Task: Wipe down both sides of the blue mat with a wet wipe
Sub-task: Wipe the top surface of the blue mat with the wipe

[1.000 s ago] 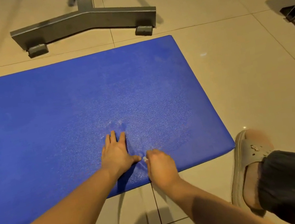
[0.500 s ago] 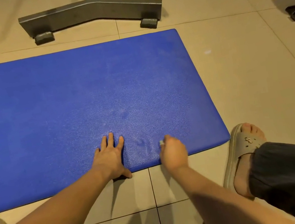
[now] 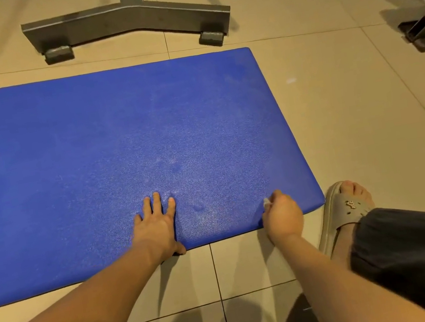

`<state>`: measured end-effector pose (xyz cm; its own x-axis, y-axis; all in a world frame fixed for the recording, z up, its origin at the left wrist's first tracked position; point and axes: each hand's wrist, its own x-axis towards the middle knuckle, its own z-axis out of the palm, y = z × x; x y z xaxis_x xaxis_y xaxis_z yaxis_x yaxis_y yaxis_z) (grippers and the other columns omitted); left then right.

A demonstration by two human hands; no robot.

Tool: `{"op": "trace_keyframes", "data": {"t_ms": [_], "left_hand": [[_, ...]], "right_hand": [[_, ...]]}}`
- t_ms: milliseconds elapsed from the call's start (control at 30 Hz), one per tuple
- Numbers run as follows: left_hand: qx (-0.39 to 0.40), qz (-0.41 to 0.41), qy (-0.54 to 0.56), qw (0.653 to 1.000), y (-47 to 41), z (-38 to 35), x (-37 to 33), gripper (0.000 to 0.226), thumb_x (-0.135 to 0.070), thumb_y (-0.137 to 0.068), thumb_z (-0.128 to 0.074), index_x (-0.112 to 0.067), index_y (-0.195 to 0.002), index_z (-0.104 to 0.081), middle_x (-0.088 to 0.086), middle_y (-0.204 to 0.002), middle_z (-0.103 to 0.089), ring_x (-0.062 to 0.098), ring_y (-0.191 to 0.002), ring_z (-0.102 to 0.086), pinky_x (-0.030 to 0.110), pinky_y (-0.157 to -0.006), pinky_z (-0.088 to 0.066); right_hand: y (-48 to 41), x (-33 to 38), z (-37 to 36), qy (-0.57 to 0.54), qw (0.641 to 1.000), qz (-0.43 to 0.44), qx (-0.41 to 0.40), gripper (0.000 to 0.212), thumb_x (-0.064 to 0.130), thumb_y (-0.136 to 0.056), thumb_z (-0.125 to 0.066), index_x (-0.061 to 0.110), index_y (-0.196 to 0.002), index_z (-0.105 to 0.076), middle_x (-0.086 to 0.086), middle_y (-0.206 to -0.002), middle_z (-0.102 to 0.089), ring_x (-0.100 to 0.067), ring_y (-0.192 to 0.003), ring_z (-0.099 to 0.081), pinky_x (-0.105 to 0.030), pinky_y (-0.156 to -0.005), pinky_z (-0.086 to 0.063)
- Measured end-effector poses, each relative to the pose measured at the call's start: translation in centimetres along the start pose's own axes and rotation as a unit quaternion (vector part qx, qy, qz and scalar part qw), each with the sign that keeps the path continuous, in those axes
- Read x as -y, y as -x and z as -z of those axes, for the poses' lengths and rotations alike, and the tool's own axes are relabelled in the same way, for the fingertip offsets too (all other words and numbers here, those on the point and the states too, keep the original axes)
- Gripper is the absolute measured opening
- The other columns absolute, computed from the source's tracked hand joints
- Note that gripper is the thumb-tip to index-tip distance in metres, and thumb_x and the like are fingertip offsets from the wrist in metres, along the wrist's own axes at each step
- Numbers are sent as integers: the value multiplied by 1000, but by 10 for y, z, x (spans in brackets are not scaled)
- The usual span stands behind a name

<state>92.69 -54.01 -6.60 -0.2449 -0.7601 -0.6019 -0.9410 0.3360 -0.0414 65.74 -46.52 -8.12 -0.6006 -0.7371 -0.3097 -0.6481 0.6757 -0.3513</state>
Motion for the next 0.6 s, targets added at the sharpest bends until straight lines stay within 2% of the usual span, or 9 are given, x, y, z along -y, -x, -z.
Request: {"op": "trace_keyframes", "data": {"t_ms": [100, 200, 300, 367, 500, 600], "left_hand": [[-2, 7, 0, 1000, 0, -1, -2, 136, -70, -70, -77, -22, -160, 12, 14, -166, 19, 39, -153, 13, 55, -123, -17], [2, 7, 9, 1000, -1, -1, -2, 135, -68, -70, -78, -22, -161, 11, 14, -166, 19, 38, -153, 14, 55, -123, -16], [-2, 7, 7, 1000, -2, -2, -2, 135, -69, -70, -77, -22, -160, 11, 14, -166, 18, 38, -153, 13, 55, -123, -17], [-5, 7, 5, 1000, -2, -3, -1, 135, -69, -70, -78, -22, -160, 12, 14, -166, 18, 38, -153, 13, 55, -123, -17], [-13, 4, 2, 1000, -4, -6, 0, 137, -70, -68, -78, -22, -160, 10, 15, -166, 16, 39, -153, 12, 56, -123, -18], [-13, 8, -2, 1000, -5, -6, -2, 137, -69, -68, -79, -21, -160, 10, 16, -166, 16, 40, -153, 12, 56, -123, -18]], "right_hand": [[37, 38, -36, -14, 998, 59, 26, 20, 22, -103, -47, 8, -106, -61, -13, -108, -66, -34, -98, -62, -39, -77, -46], [76, 74, -62, 14, 978, 183, 97, 20, 24, -103, -46, 13, -110, -61, -10, -111, -65, -32, -101, -62, -39, -79, -47], [81, 66, -57, 31, 960, 255, 108, 16, 27, -103, -48, 15, -105, -60, -9, -105, -64, -32, -95, -62, -40, -75, -46], [66, 43, -44, 19, 972, 222, 67, 17, 26, -103, -49, 14, -100, -61, -9, -101, -65, -31, -92, -62, -39, -74, -45], [36, -7, -16, -11, 995, 96, -20, 16, 27, -104, -49, 15, -94, -55, -6, -99, -63, -28, -87, -60, -37, -69, -46], [43, -4, -23, -28, 996, 54, -60, 18, 28, -105, -46, 14, -97, -55, -7, -99, -64, -28, -89, -63, -38, -71, -50]]}}
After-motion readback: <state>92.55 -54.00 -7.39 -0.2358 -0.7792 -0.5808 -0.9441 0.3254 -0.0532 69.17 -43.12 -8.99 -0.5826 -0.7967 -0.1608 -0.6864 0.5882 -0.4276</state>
